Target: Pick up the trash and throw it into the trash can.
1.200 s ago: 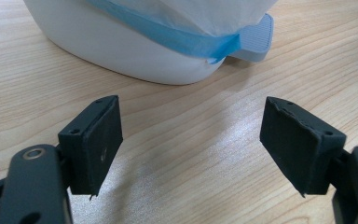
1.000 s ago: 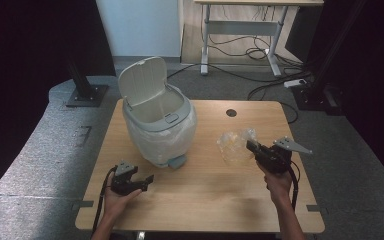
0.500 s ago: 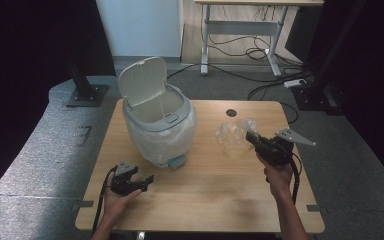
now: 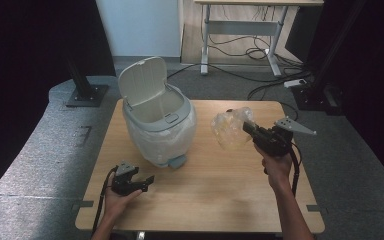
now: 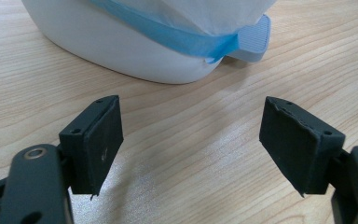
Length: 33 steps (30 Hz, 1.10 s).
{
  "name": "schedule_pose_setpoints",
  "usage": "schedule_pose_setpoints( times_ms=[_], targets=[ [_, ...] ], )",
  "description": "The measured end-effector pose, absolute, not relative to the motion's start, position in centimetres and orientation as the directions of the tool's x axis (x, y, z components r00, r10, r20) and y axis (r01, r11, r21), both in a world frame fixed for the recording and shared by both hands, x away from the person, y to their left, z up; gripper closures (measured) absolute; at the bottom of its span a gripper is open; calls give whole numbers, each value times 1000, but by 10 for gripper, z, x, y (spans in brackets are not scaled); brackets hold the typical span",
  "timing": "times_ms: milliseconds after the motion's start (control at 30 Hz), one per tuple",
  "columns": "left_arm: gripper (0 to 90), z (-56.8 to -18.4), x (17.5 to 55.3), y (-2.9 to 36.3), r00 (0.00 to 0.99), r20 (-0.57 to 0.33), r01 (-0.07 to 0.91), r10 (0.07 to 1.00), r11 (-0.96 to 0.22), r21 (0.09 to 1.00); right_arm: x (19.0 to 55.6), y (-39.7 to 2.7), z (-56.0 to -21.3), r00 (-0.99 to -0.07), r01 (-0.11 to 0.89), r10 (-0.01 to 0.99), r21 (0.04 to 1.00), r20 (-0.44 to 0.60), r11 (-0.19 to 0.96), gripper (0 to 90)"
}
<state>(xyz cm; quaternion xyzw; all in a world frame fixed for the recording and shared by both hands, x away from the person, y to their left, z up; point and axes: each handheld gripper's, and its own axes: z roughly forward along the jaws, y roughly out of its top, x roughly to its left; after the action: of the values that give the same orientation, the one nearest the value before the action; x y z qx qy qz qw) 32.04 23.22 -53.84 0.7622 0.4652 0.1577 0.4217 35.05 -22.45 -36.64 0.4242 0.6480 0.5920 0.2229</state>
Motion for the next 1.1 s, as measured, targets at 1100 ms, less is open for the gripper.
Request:
schedule_pose_setpoints(
  times_ms=[1100],
  targets=[
    [213, -539, 320, 232, 518, -153, 577, 841, -213, 788, 363, -197, -324, -573, 242, 796, 968, 198, -66, 801]
  ],
)
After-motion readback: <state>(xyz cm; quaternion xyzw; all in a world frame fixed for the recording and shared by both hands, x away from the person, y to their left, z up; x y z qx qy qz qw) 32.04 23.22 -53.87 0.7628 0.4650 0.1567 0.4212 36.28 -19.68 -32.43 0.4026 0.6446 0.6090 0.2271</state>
